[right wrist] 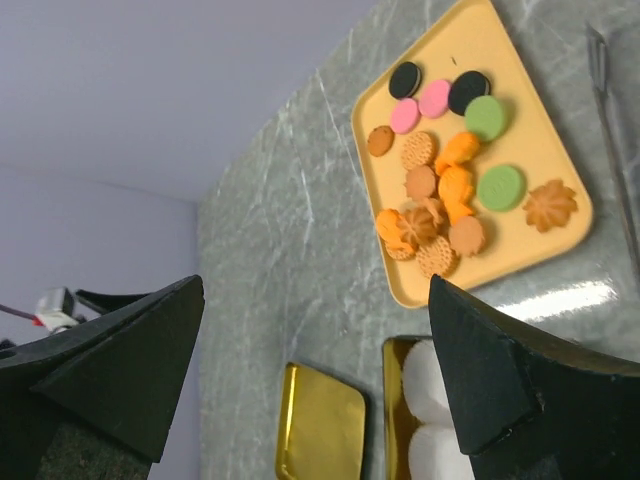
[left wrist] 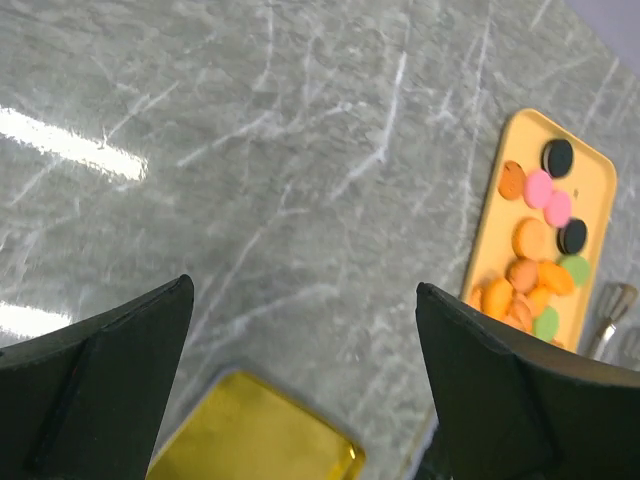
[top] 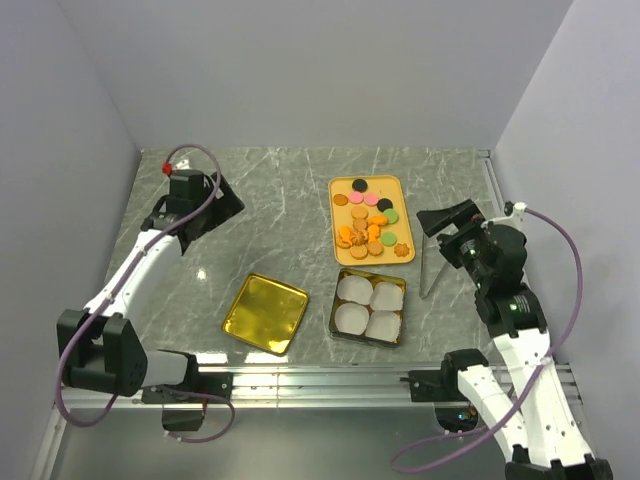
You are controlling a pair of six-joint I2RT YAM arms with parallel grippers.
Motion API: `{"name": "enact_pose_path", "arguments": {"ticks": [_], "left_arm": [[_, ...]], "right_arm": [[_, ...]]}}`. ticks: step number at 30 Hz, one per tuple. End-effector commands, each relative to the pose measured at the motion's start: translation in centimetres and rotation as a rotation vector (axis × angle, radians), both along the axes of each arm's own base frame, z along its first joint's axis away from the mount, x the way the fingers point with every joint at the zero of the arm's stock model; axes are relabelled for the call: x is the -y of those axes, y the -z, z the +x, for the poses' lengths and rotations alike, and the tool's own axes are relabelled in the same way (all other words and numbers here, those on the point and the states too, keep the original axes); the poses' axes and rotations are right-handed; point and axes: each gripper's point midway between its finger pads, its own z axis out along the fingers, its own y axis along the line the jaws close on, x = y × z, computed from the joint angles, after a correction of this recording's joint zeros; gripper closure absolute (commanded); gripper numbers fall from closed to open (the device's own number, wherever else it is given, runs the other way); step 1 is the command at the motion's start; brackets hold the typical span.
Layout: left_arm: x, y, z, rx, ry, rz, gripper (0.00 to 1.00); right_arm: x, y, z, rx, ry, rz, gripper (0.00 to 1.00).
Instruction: Pack the cookies
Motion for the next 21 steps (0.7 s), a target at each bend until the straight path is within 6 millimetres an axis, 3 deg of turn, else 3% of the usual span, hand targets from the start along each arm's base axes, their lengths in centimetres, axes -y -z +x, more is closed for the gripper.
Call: {"name": "enact_pose_path", "arguments": {"ticks": [1, 2, 3, 5, 6, 7, 8, 9, 10, 14, 18, 21], "left_arm": [[0.3, -4.7, -0.7, 0.019, 0.034, -0.003, 0.01], [-0.2, -3.4, -2.3, -0.091, 0.032, 0.026, 0.01], [-0.5, -4.3, -2.5, -0.100, 0.012, 0.032, 0.01], [-1.4, -3.4, -4.4, -0.168, -0.040, 0.043, 0.01], [-1.2, -1.7, -5.4, -0.195, -0.012, 0.040, 0.01], [-0.6, -1.4, -6.1, -0.187, 0.027, 0.020, 0.01], [-0.6, -2.3, -6.7, -0.124, 0.027, 0.005, 0.01], [-1.1, -0.7, -7.9, -0.150, 0.005, 0.006, 0.01], [-1.2, -0.7, -8.4, -0.147, -0.011, -0.014, 0.01], [-1.8, -0.3, -9.6, -0.179, -0.032, -0.009, 0.01], [-1.4, 1.4, -10.0, -0.256, 0.009, -0.001, 0.01], [-0.8, 2.1, -10.2, -0.265, 0.033, -0.026, 0.01]], "right_arm": [[0.6, -0.7, -1.7, 0.011, 0.009, -0.066, 0.00], [0.6, -0.5, -1.8, 0.006, 0.006, -0.072, 0.00], [0.7, -0.1, -1.8, -0.003, 0.004, -0.084, 0.00], [0.8, 0.3, -1.8, -0.009, -0.006, -0.124, 0.00], [0.7, 0.7, -1.7, -0.019, -0.010, -0.126, 0.00], [0.7, 0.9, -1.7, -0.030, -0.011, -0.128, 0.00], [0.6, 1.7, -1.5, -0.057, -0.015, -0.140, 0.00], [0.6, 2.3, -1.6, -0.096, -0.032, -0.169, 0.00], [0.6, 3.0, -1.6, -0.141, -0.049, -0.194, 0.00], [1.5, 7.7, -1.2, -0.431, -0.112, -0.367, 0.03], [3.4, 9.9, -1.1, -0.578, -0.061, -0.462, 0.03], [3.8, 10.7, -1.0, -0.619, -0.058, -0.489, 0.03]]}}
